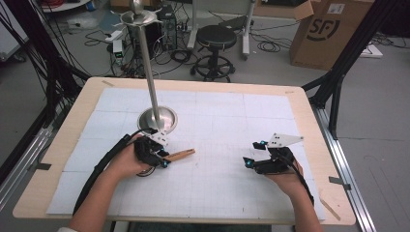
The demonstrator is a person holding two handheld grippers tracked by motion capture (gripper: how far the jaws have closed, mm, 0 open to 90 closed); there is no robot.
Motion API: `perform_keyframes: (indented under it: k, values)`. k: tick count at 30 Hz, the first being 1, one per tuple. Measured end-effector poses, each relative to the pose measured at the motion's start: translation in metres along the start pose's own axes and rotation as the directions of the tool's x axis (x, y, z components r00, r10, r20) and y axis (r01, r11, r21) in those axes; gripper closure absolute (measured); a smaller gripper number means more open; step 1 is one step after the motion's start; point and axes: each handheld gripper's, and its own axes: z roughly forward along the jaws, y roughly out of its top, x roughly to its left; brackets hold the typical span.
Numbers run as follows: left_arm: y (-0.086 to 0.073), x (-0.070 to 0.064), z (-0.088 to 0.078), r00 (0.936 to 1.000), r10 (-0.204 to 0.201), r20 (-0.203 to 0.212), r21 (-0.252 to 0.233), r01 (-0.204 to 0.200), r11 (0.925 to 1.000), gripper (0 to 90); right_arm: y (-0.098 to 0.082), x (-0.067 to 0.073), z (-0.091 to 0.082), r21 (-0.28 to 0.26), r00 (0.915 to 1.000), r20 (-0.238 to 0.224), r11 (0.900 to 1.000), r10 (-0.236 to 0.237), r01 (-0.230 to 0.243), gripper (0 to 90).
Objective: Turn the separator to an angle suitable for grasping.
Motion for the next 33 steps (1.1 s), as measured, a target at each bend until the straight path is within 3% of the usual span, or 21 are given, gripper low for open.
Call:
perform_keyframes:
  k: [17, 23, 33]
  values:
    - [0.001, 0.001, -0.001, 0.9999, -0.015, 0.006, 0.003, 0.015, 0.9999, 68.1, 0.000, 0.000, 0.000, -0.002, 1.0000, -0.002, 1.000, 0.001, -0.001, 27.2]
    - [0.001, 0.000, -0.004, 0.9999, -0.006, -0.016, -0.007, 0.006, 1.0000, 68.2, 0.001, 0.000, 0.000, -0.004, 1.0000, -0.004, 1.000, 0.000, 0.000, 27.2]
    - [0.002, -0.001, -0.020, 0.9998, -0.012, -0.016, -0.098, 0.010, 0.9951, 68.4, 0.001, 0.000, -0.001, -0.008, 1.0000, -0.006, 1.000, 0.001, -0.001, 27.1]
